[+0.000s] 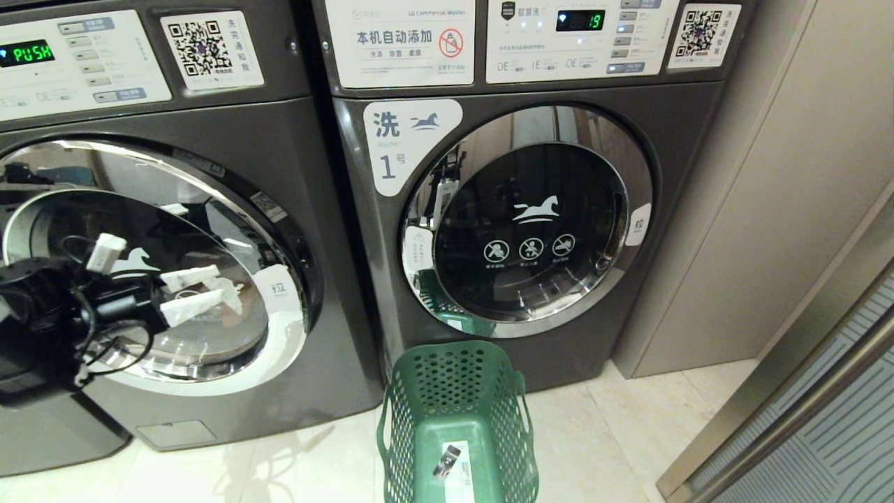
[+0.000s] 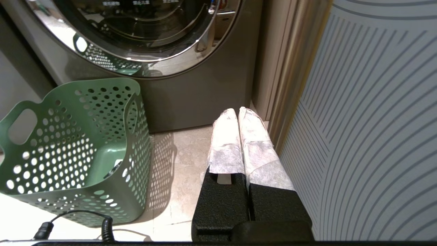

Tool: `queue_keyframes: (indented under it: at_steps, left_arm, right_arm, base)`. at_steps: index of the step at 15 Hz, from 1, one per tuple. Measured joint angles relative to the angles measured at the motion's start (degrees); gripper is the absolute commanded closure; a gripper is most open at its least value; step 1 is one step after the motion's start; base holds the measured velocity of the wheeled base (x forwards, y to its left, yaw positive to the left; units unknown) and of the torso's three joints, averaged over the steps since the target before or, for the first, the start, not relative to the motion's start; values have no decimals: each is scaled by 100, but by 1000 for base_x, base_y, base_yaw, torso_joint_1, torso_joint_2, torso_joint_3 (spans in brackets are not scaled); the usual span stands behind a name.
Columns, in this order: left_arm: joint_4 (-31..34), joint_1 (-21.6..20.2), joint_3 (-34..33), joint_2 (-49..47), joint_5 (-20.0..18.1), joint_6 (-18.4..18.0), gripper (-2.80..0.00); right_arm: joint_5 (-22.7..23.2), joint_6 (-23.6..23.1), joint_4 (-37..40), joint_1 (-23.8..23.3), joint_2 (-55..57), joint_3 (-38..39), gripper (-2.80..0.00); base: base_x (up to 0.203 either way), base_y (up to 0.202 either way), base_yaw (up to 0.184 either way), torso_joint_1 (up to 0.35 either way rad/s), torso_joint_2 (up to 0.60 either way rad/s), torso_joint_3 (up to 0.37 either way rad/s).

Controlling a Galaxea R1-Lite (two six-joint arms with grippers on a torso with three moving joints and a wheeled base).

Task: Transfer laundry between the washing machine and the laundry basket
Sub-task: Open the lid of the washing machine

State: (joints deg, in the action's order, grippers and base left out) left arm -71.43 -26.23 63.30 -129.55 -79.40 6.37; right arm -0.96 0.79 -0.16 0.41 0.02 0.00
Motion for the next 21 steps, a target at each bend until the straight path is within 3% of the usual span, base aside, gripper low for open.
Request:
queue_keyframes:
  at_steps: [3, 5, 8, 11, 13, 14, 18, 21]
  left_arm:
    - [257, -740, -942, 1392, 27, 151, -280]
    - [602, -1756, -1326, 2668, 44, 424, -280]
    - [1306, -3863, -1459, 4671, 495, 1419, -280]
    - [1983, -4854, -927, 6154, 1336, 2929, -280]
    - [2392, -4872, -511, 6685, 1570, 3404, -280]
    - [2580, -4799, -459, 6879, 1588, 3439, 0]
    - [3771, -4427, -260, 7169, 1582, 3373, 0]
    - [5787, -3884, 286, 7100, 1885, 3239, 0]
  right_arm:
    - [0, -1, 0, 1, 0, 0, 0]
    - [0, -2, 0, 0, 0, 0, 0]
    - [0, -2, 0, 0, 0, 0, 0]
    - [0, -2, 0, 0, 0, 0, 0]
    - [0, -2, 0, 0, 0, 0, 0]
    - [0, -1, 0, 0, 0, 0, 0]
    - [0, -2, 0, 0, 0, 0, 0]
    - [0, 0, 0, 0, 0, 0, 0]
  base:
    - [0, 0, 0, 0, 0, 0]
    - [0, 0, 0, 0, 0, 0]
    - [0, 0, 0, 0, 0, 0]
    - [0, 0, 0, 0, 0, 0]
    - [0, 0, 0, 0, 0, 0]
    - [0, 0, 0, 0, 0, 0]
    - [0, 0, 0, 0, 0, 0]
    - [0, 0, 0, 0, 0, 0]
